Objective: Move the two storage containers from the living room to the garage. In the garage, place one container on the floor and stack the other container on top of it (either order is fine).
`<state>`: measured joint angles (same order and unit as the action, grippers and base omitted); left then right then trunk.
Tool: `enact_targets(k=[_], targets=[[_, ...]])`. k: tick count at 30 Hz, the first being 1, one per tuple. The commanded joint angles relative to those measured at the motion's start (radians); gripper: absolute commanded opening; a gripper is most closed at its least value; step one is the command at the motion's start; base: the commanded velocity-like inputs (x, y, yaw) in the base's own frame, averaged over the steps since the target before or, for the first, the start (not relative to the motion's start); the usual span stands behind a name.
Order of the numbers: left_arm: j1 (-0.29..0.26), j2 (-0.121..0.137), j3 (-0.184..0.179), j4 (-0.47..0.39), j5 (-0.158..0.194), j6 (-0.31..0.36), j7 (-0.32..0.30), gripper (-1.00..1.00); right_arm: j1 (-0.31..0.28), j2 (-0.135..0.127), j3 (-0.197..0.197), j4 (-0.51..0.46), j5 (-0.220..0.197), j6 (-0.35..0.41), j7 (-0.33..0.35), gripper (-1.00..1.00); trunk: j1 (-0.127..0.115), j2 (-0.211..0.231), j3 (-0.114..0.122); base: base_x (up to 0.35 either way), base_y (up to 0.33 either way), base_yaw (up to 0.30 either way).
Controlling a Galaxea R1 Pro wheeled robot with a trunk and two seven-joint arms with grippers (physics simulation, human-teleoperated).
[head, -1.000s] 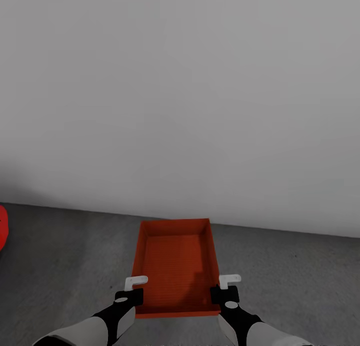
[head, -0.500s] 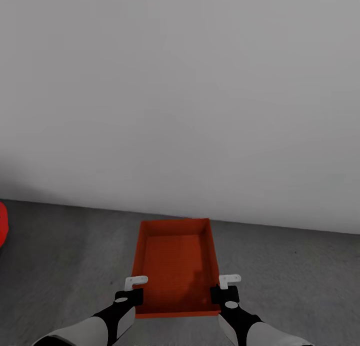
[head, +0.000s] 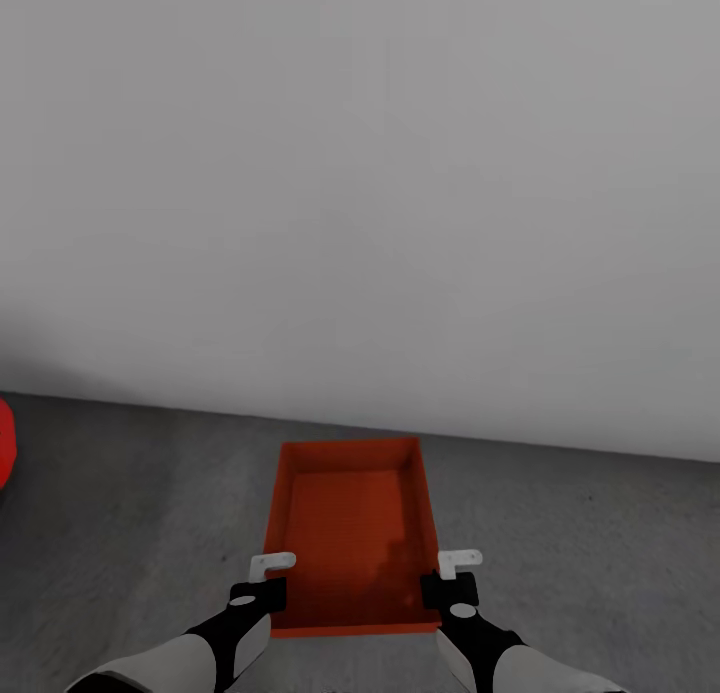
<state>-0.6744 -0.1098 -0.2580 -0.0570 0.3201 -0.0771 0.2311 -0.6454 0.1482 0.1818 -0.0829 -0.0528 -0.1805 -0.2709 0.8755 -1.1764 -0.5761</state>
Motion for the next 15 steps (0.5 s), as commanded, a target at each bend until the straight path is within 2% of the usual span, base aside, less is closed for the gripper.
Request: enact_targets(k=[1,15], targets=[[-0.001,0.002,0.025,-0.001,-0.002,-0.059,0.025,-1.0,-0.001,0.001,-0.067,0.002,-0.052,0.001,0.018,-1.0,0.0,-0.001,-0.002,0.0,0.0,0.0],[-0.001,0.004,0.026,-0.001,-0.002,-0.059,0.024,-1.0,-0.001,0.001,-0.067,0.002,-0.052,0.001,0.018,-1.0,0.054,-0.099,-0.049,0.0,0.0,0.0]])
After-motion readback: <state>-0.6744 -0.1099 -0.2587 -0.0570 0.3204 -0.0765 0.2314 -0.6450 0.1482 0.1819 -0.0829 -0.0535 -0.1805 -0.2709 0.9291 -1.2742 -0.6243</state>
